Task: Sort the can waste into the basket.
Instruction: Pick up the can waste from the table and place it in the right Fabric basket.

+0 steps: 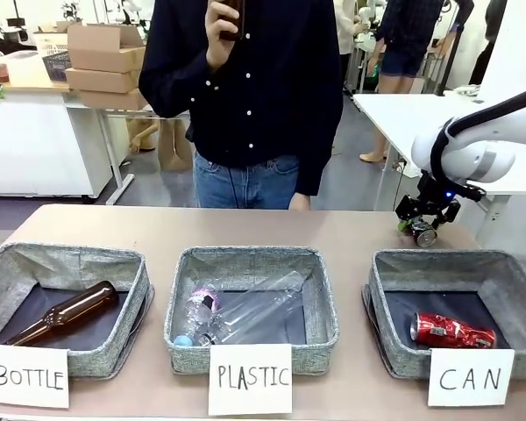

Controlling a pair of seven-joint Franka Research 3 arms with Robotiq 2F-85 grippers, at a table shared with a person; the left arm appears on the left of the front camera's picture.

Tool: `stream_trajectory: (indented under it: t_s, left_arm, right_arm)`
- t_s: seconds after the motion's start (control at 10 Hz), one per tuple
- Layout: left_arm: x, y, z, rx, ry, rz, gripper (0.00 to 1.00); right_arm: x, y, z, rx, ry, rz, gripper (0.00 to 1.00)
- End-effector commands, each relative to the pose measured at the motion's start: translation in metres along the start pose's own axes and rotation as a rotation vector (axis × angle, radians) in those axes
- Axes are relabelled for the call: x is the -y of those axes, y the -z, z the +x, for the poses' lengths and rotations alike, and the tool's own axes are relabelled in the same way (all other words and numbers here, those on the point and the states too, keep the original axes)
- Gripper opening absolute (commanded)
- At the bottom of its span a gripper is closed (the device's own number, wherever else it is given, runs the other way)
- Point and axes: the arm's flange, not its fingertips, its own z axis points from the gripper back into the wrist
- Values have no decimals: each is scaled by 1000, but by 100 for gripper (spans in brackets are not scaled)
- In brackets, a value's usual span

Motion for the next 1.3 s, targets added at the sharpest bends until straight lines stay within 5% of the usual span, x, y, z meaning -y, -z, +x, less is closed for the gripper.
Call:
stream_trajectory:
  t_s: [0.0, 0.1, 0.3, 0.4, 0.6, 1.2]
  left_arm:
    - [4, 2, -1, 5, -2, -21, 100]
    - [4, 2, -1, 5, -2, -21, 100]
    - [4, 2, -1, 5, -2, -21, 100]
    - [4, 2, -1, 5, -2, -21, 100]
    - [4, 2, -1, 5, -2, -21, 100]
    - [4, 2, -1, 5, -2, -21, 100]
  right_arm:
    - [-4, -2, 6, -19, 14, -29, 41]
    - [-5, -2, 6, -19, 16, -27, 0]
    - [-4, -3, 7, -19, 23, -21, 0]
    - [-3, -3, 7, -22, 28, -21, 14]
    - [-3, -4, 6, -27, 28, -23, 0]
    - [-3, -15, 5, -14, 56, -9, 0]
